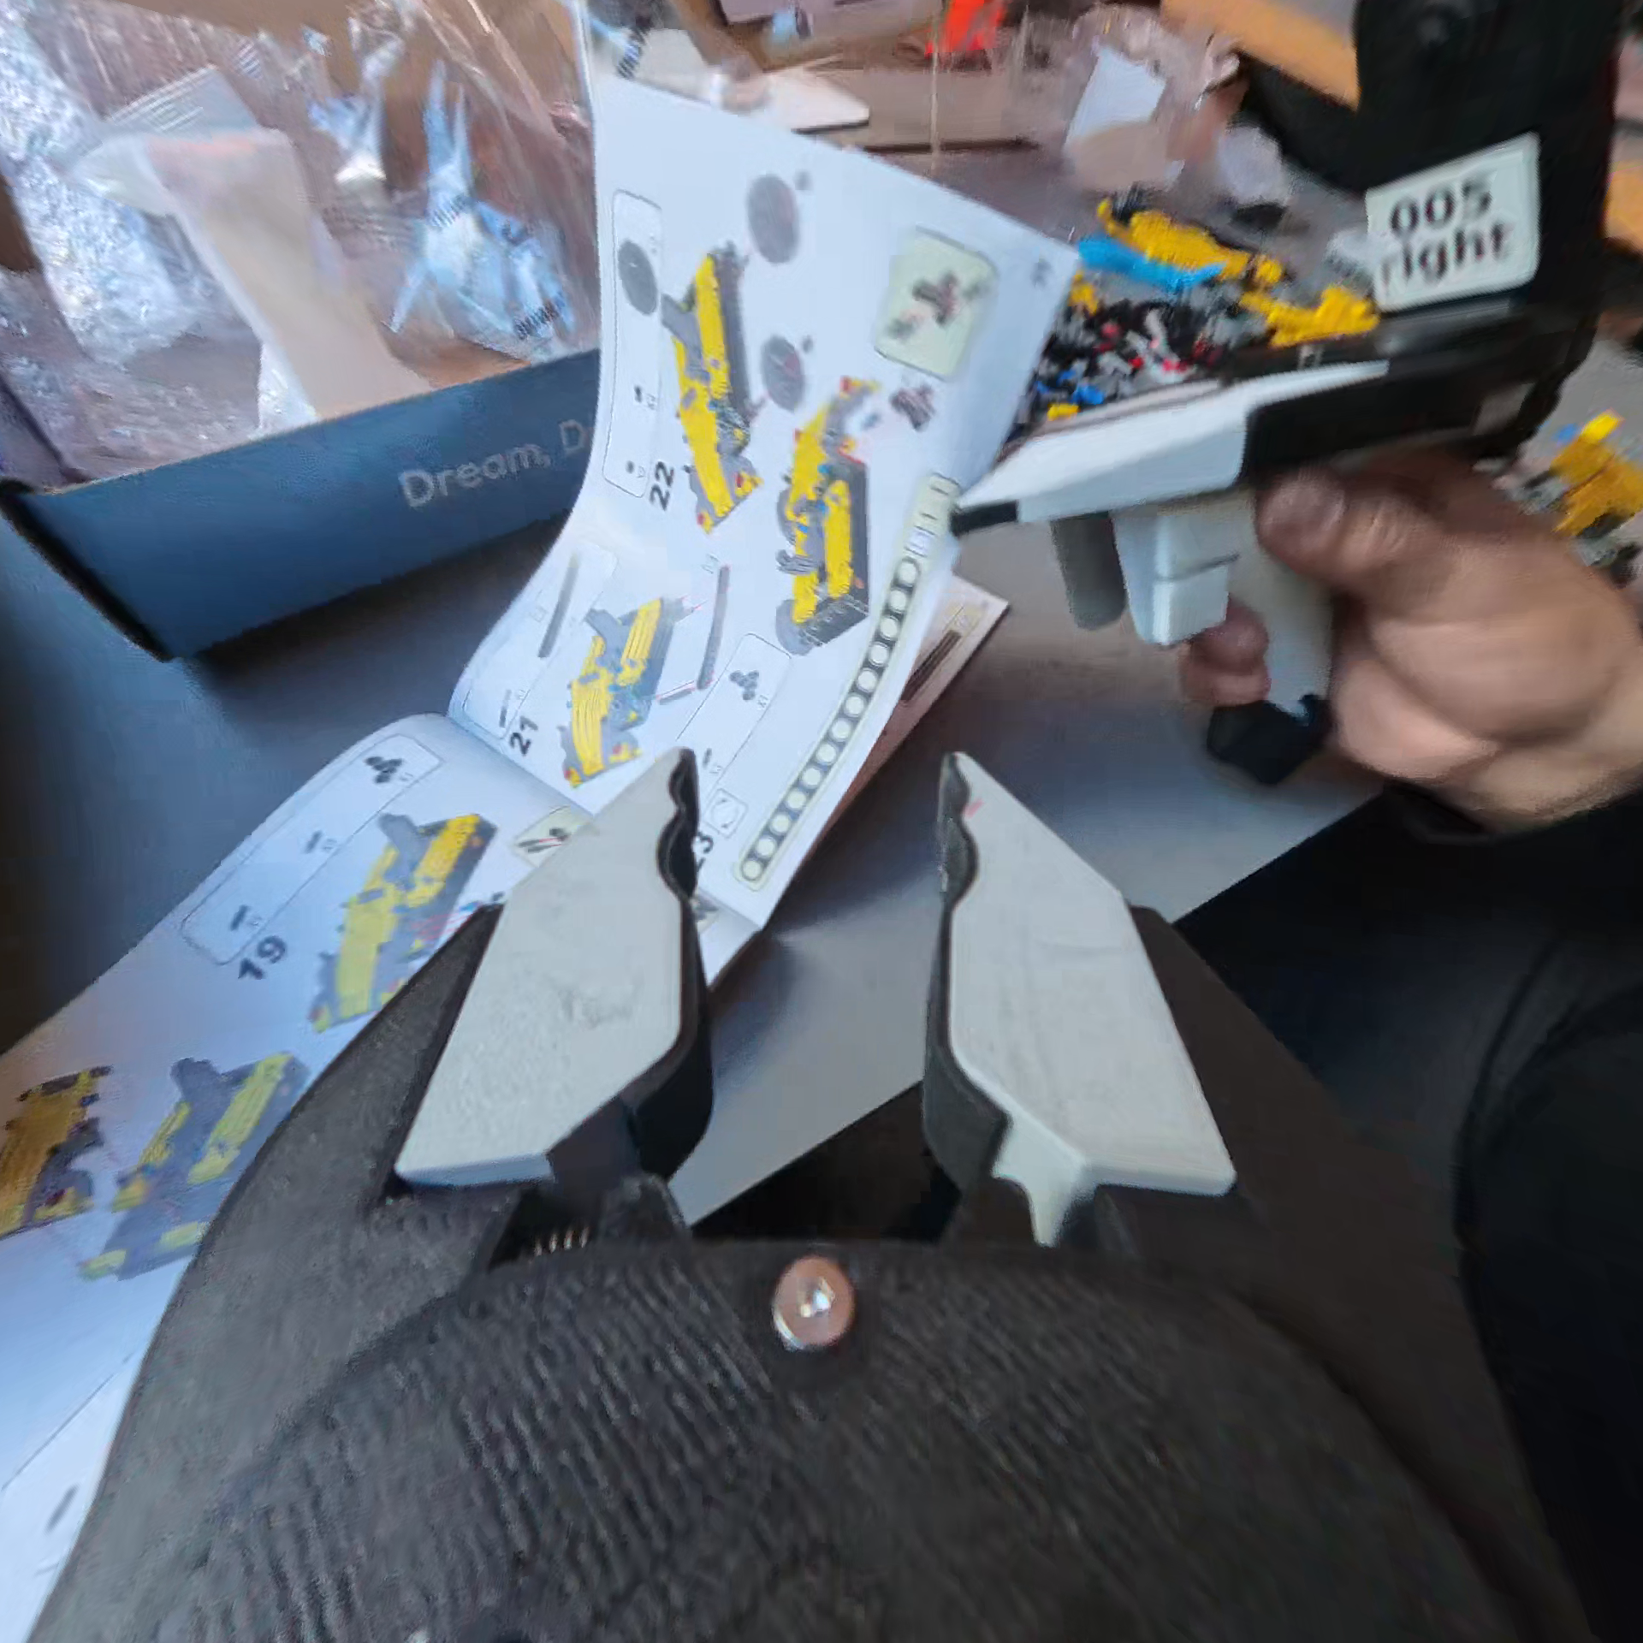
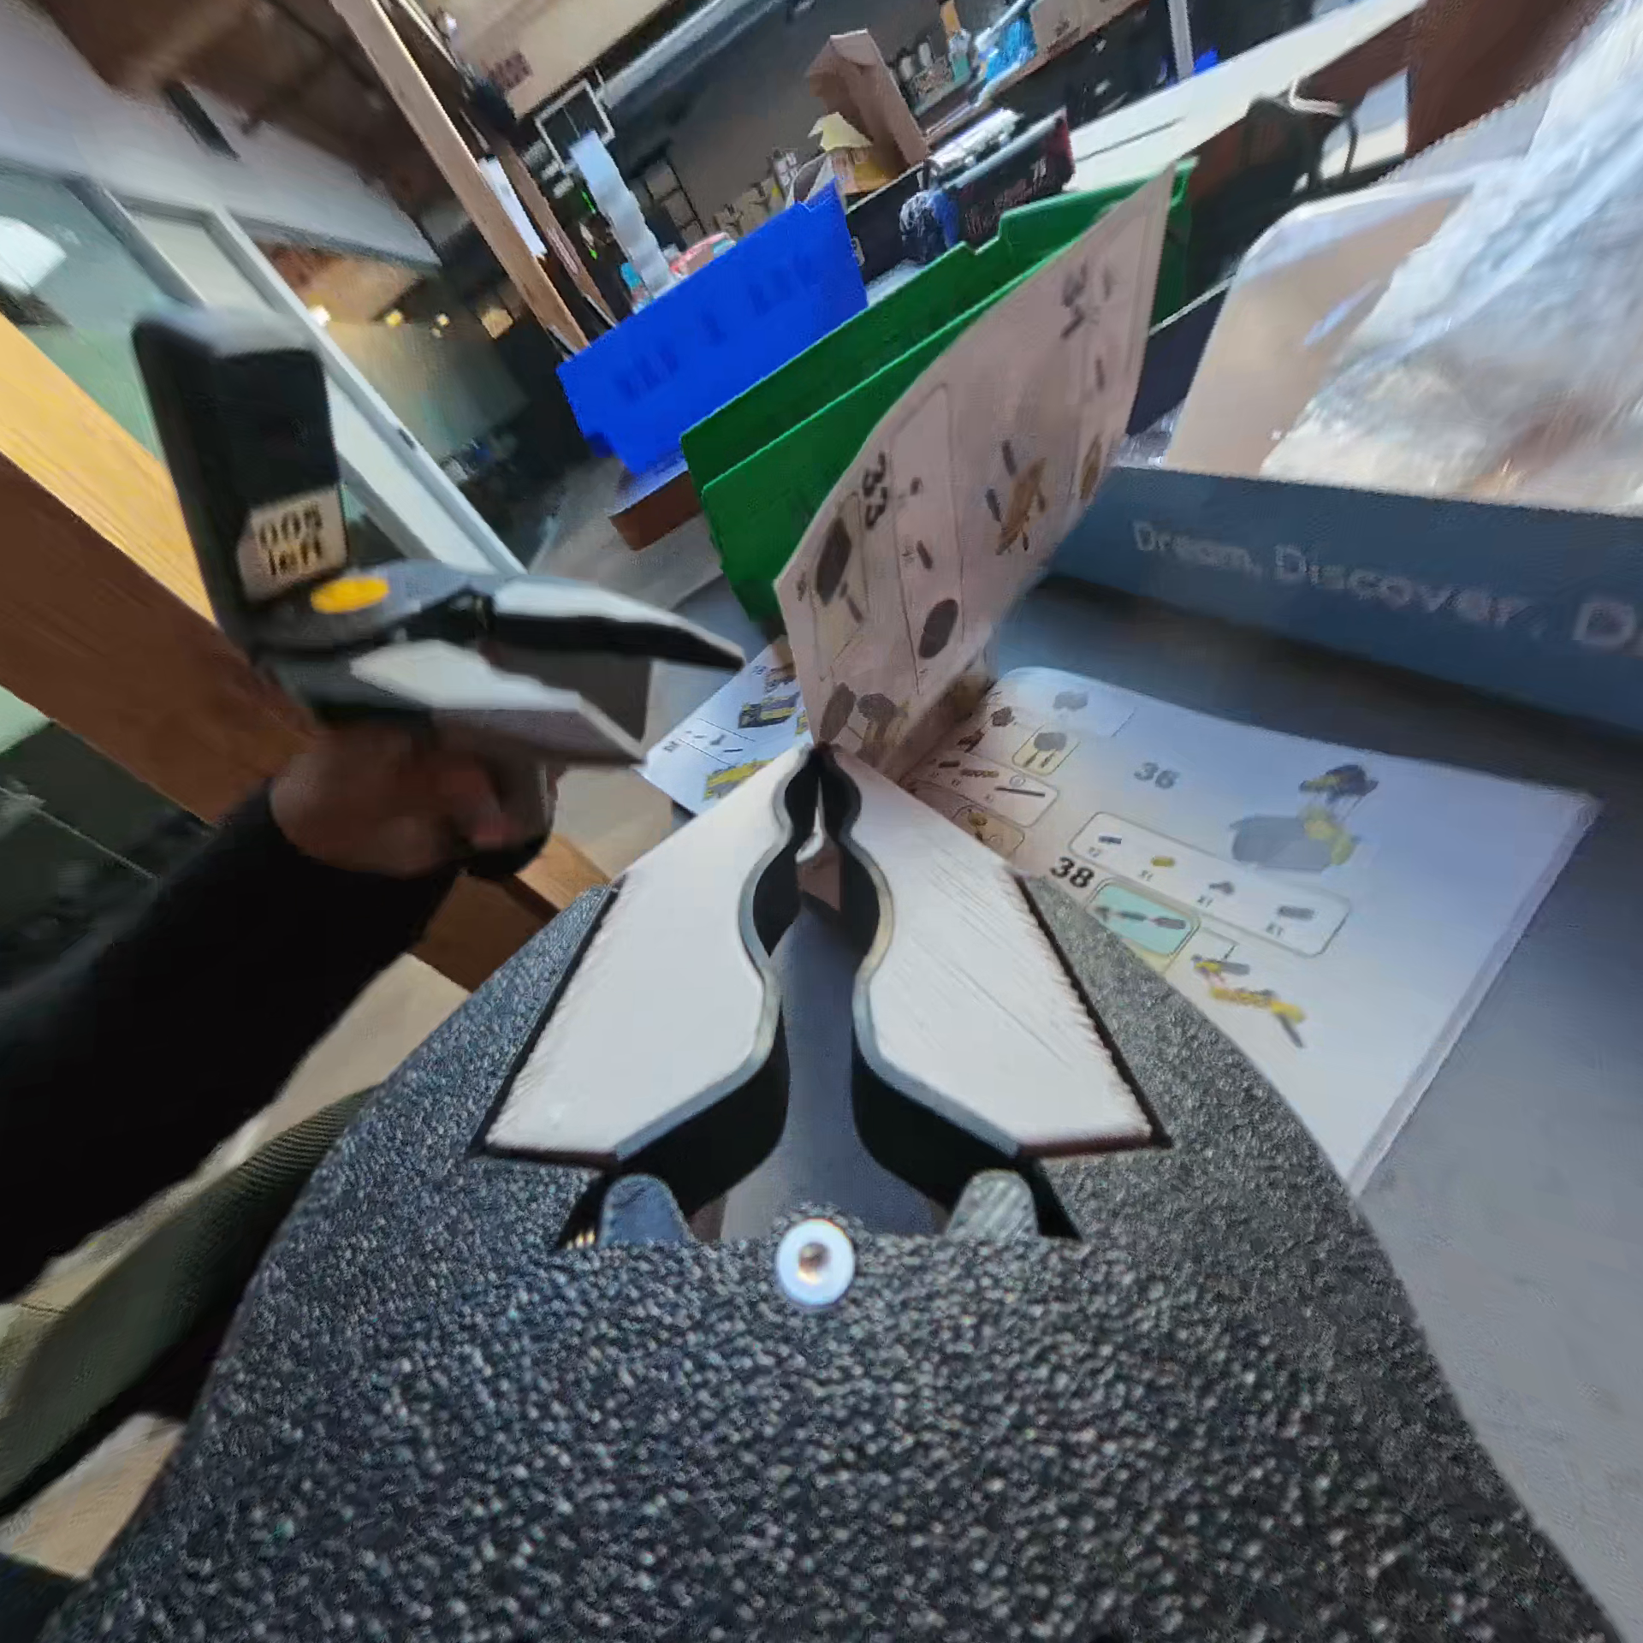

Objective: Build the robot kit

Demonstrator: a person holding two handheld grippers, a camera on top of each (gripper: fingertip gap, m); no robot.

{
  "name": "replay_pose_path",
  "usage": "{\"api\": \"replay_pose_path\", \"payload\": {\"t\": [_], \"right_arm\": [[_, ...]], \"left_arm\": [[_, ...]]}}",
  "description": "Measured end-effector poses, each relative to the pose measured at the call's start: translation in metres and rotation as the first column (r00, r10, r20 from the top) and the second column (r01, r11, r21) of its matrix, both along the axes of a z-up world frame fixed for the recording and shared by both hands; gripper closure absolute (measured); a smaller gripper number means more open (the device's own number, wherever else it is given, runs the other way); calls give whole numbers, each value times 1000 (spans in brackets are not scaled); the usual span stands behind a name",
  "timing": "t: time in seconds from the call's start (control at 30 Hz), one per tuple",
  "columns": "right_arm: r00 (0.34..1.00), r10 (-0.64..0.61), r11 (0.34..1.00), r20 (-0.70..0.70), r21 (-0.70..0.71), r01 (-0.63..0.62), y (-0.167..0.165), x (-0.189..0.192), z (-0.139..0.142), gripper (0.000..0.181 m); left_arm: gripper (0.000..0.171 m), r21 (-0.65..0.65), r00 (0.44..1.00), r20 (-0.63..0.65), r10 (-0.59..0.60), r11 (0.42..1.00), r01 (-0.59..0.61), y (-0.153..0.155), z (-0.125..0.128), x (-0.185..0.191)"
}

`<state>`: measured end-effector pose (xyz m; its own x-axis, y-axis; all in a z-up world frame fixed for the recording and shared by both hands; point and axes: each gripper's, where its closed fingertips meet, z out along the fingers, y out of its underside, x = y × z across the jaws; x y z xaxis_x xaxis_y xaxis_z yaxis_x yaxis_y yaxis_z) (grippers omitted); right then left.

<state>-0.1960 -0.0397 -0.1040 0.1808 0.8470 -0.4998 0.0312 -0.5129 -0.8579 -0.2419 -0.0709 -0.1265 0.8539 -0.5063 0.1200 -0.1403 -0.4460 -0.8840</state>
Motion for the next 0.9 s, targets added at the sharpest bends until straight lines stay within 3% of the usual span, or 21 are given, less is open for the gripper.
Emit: {"api": "replay_pose_path", "payload": {"t": [0.07, 0.17, 0.3, 0.43, 0.47, 0.5, 0.63, 0.7, 0.8, 0.9], "right_arm": [[998, 27, 995, -56, -95, -32, -2, -3, 0, 181], [991, 52, 979, -125, -189, -75, -4, -6, 1, 181], [983, 66, 964, -169, -243, -107, -5, -8, 4, 181], [967, 83, 938, -242, -309, -158, -6, -9, 9, 181], [964, 84, 933, -251, -319, -165, -6, -9, 9, 181], [964, 84, 932, -252, -323, -166, -5, -9, 8, 181], [970, 107, 926, -217, -333, -177, -3, -7, 3, 175], [974, 101, 927, -203, -335, -166, 3, 0, 5, 155], [978, 103, 922, -180, -351, -162, 12, 14, 6, 137], [981, 145, 915, -132, -359, -184, 16, 21, 4, 145]], "left_arm": [[121, 67, 988, -142, 67, 996, -58, 7, -12, 5], [112, 153, 918, -362, 160, 982, -111, 20, -26, 5], [114, 222, 905, -380, 192, 969, -112, 33, -23, 23], [129, 354, 850, -417, 323, 919, -175, 49, -6, 10], [145, 382, 840, -428, 334, 909, -166, 51, -2, 9], [171, 403, 838, -439, 324, 905, -139, 50, 2, 11], [171, 503, 724, -573, 385, 862, -60, 49, 6, 1], [171, 535, 671, -625, 400, 845, -5, 46, 5, -3], [171, 566, 630, -657, 414, 823, 50, 44, 5, -7], [171, 597, 617, -651, 443, 801, 54, 43, 11, -13]]}}
